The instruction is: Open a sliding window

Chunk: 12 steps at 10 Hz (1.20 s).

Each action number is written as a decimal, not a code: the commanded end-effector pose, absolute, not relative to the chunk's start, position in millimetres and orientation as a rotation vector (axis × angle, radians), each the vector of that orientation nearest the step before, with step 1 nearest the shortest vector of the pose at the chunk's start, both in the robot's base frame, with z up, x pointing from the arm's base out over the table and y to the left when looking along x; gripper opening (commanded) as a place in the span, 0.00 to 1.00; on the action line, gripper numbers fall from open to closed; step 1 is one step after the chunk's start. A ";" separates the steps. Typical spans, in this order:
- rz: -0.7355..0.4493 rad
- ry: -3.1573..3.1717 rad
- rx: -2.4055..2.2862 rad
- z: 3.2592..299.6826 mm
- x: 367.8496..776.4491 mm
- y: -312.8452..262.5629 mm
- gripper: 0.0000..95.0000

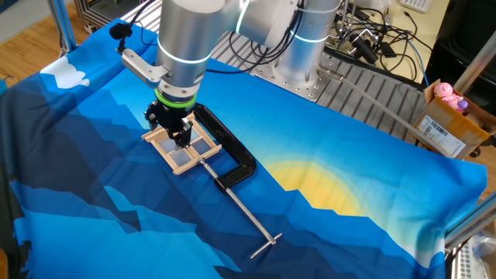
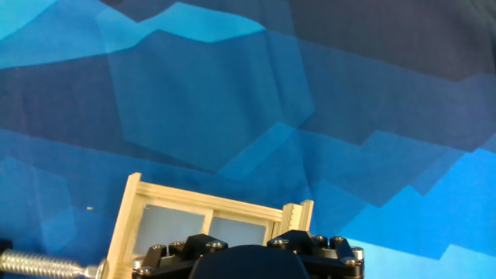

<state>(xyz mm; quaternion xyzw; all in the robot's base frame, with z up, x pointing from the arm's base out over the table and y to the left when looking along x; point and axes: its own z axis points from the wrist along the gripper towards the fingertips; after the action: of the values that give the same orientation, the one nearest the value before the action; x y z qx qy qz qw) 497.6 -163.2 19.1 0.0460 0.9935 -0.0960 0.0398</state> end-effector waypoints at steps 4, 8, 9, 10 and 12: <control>-0.308 3.041 0.125 18.1 498.6 -162.9 0.80; -0.323 3.034 0.112 15.1 497.8 -163.3 0.80; -0.324 3.033 0.110 14.4 497.5 -163.4 0.80; -0.326 3.030 0.110 13.6 497.2 -163.5 0.80; -0.328 3.027 0.105 12.6 496.9 -163.6 0.80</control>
<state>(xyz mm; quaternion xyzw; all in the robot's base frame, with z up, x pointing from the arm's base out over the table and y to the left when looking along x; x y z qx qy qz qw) 497.0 -164.1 12.0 0.0351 0.9922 -0.1098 0.0475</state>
